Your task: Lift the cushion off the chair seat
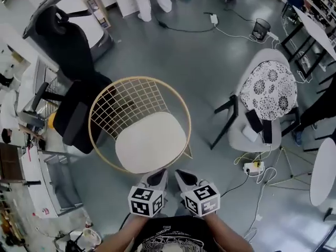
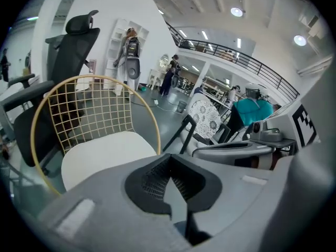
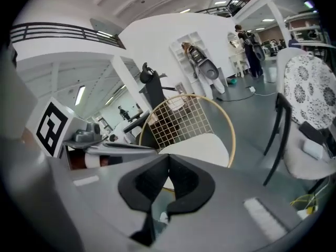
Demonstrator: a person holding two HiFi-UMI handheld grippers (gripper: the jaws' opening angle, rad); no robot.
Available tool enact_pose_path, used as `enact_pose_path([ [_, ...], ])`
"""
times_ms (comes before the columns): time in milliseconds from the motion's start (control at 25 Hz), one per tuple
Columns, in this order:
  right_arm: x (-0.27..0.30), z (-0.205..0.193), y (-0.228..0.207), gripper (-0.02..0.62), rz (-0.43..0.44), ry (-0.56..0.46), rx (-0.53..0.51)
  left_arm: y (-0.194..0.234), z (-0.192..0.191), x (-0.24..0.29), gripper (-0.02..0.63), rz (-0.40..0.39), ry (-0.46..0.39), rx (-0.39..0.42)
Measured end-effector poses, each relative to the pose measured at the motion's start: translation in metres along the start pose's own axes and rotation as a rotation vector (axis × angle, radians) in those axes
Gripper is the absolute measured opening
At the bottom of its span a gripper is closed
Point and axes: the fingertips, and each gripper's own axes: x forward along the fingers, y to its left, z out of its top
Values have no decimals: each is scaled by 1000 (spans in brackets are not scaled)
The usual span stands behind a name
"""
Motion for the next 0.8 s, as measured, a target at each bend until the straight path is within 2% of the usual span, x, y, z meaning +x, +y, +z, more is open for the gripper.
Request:
enact_pose_path([
  [200, 37, 7, 10, 0, 121, 104, -110, 39, -5, -8, -3, 121, -57, -125],
  [400, 71, 3, 42, 0, 206, 197, -248, 86, -18, -31, -3, 189, -159, -291],
  [520, 84, -6, 34, 0, 223, 260, -310, 97, -29, -22, -3, 192, -220, -391],
  [600, 97, -10, 28, 0, 206, 271, -343, 106, -40, -13, -3, 181, -223, -431],
  [800, 111, -22, 30, 0, 201, 281, -348, 112, -71, 4, -3, 142, -245, -544],
])
